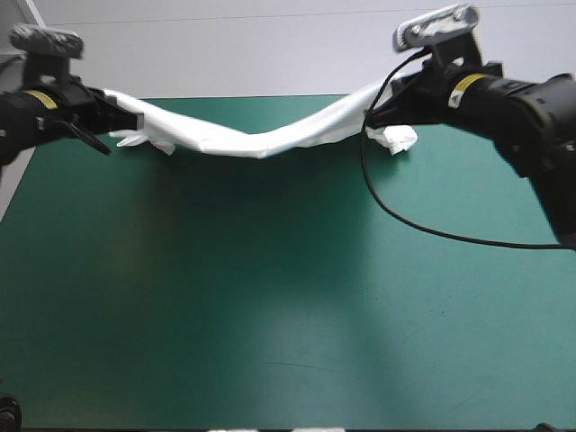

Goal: Fold the cloth

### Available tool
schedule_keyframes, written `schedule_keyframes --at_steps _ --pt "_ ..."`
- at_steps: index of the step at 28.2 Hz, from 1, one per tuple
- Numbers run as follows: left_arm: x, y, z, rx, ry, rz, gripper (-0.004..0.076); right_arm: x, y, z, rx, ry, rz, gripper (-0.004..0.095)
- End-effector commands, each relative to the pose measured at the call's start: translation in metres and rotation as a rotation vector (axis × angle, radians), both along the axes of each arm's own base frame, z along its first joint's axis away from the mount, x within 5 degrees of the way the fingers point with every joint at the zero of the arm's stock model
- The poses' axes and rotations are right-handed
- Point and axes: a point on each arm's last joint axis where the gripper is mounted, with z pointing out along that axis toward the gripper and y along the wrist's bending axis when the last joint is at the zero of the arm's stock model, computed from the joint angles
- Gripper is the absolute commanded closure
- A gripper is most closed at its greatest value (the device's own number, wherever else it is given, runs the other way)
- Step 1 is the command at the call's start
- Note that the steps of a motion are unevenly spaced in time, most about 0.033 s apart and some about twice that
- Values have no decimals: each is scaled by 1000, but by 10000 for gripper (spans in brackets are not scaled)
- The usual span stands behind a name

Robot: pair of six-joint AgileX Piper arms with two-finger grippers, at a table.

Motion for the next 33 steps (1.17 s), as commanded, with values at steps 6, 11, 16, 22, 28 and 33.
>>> schedule_keyframes --at_steps 6,11,16,22,28,33 --pt "-106 11 131 56 -582 -14 705 -98 -47 123 169 -529 12 925" --pt "-146 16 159 74 -767 -6 705 -132 -62 146 210 -672 16 925" --pt "-175 19 178 60 -949 11 705 -158 -72 164 264 -829 37 925" --pt "-165 20 181 112 -995 34 705 -141 -64 169 260 -926 19 925" --pt "-106 17 171 152 -957 61 705 -74 -33 156 242 -912 18 926" --pt "-32 9 154 156 -947 56 705 -14 -3 143 287 -1028 16 926"
